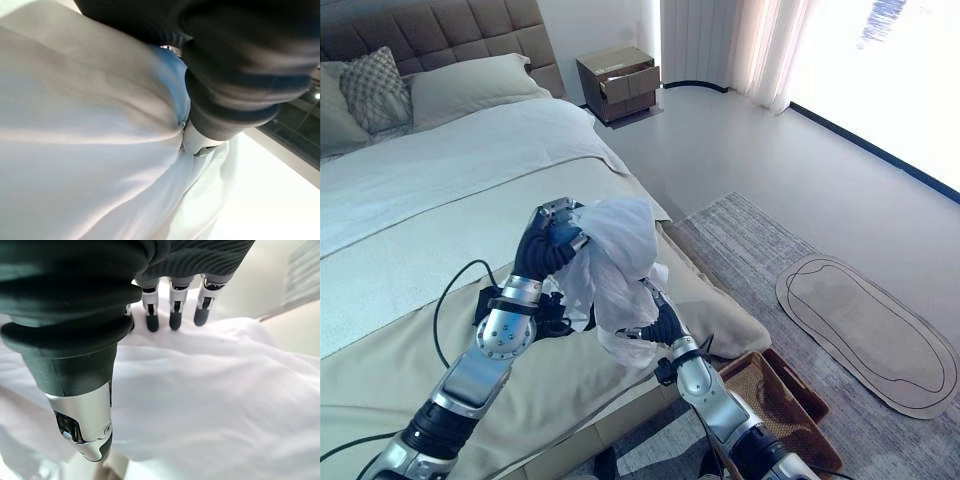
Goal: Pick up clothes into the bucket
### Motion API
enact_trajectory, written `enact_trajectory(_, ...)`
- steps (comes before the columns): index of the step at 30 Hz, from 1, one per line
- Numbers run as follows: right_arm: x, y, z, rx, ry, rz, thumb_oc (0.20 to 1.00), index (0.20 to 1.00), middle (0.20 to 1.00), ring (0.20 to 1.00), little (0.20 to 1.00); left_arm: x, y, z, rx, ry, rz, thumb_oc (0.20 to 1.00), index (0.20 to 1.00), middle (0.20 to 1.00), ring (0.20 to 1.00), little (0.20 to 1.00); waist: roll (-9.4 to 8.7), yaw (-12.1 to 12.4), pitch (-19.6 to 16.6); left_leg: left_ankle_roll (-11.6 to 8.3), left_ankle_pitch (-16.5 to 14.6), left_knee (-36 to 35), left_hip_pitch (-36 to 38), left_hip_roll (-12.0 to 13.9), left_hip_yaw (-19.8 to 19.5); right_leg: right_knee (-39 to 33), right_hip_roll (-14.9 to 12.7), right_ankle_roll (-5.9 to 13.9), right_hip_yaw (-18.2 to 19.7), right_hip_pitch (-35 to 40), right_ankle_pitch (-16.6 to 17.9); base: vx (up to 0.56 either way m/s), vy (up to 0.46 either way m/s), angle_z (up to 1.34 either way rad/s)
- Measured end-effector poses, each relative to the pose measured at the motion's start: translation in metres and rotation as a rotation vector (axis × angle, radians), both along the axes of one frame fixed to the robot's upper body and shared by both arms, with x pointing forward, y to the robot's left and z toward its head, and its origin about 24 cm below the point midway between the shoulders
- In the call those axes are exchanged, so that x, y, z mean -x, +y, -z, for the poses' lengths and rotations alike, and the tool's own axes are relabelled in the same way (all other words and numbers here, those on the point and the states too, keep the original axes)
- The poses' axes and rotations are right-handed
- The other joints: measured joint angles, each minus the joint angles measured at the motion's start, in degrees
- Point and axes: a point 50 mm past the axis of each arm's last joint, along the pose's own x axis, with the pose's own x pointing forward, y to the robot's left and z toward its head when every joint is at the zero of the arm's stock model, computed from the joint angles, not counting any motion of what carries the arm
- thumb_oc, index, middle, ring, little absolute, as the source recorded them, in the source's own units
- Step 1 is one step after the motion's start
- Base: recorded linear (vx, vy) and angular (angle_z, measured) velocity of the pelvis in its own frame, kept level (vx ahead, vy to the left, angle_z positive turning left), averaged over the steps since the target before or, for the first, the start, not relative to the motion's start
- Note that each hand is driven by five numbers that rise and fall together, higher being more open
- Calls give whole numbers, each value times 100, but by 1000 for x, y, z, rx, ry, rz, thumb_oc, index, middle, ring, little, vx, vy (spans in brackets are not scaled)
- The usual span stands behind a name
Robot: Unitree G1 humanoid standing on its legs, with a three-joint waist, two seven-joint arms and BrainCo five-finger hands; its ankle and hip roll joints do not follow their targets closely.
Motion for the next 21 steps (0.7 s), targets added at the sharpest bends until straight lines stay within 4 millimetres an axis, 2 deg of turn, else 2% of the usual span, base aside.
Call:
enact_trajectory(8, -4, 2, -4, -3, -17, -1, 1000, 1000, 1000, 1000, 1000, 0, -5, 1, 15, 10, 23, 200, 200, 200, 200, 200, 0, 5, 0, 0, 1, 0, 6, -1, -11, 0, 1, 0, -8, 11, 0, 0, 0, 0)
enact_trajectory(14, -16, 14, -16, -6, -66, 6, 1000, 1000, 1000, 1000, 1000, 3, -18, 4, 32, 27, 75, 200, 200, 200, 200, 200, 9, 6, 3, 0, 1, 7, 26, -1, -27, 0, 2, 1, -16, 37, -1, 0, 0, 0)
enact_trajectory(18, -16, 16, -17, -17, -70, 12, 1000, 1000, 1000, 1000, 1000, 2, -17, 3, 30, 23, 70, 200, 200, 200, 200, 200, 17, 5, 6, 0, 0, 4, 25, -1, -34, 0, 1, 1, -24, 38, -1, 0, 0, 0)
enact_trajectory(21, -11, 9, -11, -1, -46, 10, 1000, 1000, 1000, 1000, 1000, 1, -10, 0, 26, 11, 43, 200, 200, 200, 200, 200, 20, 7, 8, 1, 0, 2, 22, -1, -47, 0, 0, 2, -40, 44, -4, 5, 1, 2)
